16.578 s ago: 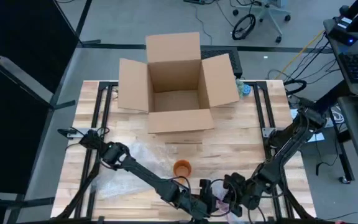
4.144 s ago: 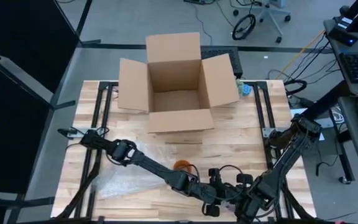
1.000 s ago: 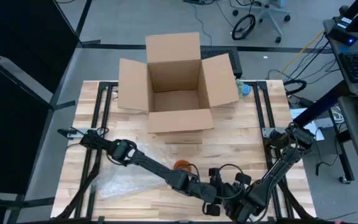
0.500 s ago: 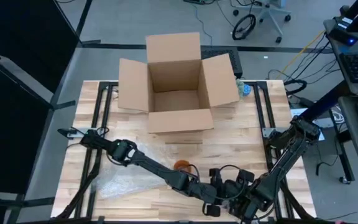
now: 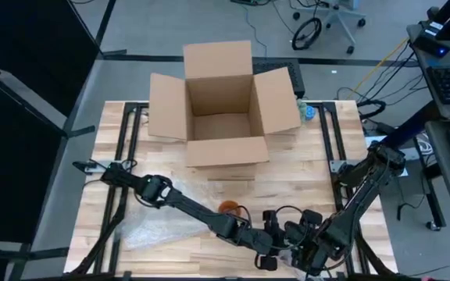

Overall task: Wrap mug
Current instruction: Wrap the pink mug with the transparent bubble wrap

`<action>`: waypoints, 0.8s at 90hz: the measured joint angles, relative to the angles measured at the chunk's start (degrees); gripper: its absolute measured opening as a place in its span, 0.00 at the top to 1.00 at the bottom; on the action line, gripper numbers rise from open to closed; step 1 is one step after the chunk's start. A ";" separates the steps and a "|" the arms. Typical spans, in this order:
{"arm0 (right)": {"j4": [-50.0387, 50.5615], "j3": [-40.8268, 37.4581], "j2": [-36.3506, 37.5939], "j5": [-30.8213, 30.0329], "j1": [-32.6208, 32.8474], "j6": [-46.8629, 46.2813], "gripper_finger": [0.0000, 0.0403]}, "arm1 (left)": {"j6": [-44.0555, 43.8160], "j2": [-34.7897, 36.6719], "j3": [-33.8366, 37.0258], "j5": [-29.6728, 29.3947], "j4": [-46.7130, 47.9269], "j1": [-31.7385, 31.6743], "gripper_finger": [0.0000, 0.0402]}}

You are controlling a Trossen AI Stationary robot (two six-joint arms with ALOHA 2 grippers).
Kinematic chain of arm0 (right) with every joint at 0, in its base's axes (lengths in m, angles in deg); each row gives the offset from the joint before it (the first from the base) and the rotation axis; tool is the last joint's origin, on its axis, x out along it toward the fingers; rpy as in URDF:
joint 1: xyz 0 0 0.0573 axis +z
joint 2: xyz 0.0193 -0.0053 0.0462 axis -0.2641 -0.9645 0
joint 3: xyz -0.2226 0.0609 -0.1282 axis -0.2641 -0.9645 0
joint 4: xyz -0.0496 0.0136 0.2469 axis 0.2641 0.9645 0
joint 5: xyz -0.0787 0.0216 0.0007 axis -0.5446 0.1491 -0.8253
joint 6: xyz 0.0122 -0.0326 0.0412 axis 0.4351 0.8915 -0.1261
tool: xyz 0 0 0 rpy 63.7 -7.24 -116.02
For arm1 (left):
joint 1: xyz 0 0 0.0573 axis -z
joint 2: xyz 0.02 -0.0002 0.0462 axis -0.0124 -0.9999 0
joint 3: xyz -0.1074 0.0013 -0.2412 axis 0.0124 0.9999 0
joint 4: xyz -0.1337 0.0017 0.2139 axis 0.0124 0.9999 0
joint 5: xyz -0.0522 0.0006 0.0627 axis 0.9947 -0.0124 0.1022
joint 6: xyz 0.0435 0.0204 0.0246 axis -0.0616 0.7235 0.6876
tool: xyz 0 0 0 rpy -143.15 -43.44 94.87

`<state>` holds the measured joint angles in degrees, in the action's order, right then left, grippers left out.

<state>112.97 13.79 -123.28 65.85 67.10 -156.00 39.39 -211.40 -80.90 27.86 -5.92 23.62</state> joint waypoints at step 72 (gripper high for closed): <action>-1.27 -0.02 -5.37 -3.79 3.87 -0.95 0.28 | 0.02 -0.02 0.00 0.17 -0.40 0.00 0.62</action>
<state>111.70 13.77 -128.65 62.06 70.97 -156.95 39.41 -211.42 -80.90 28.03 -6.33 23.62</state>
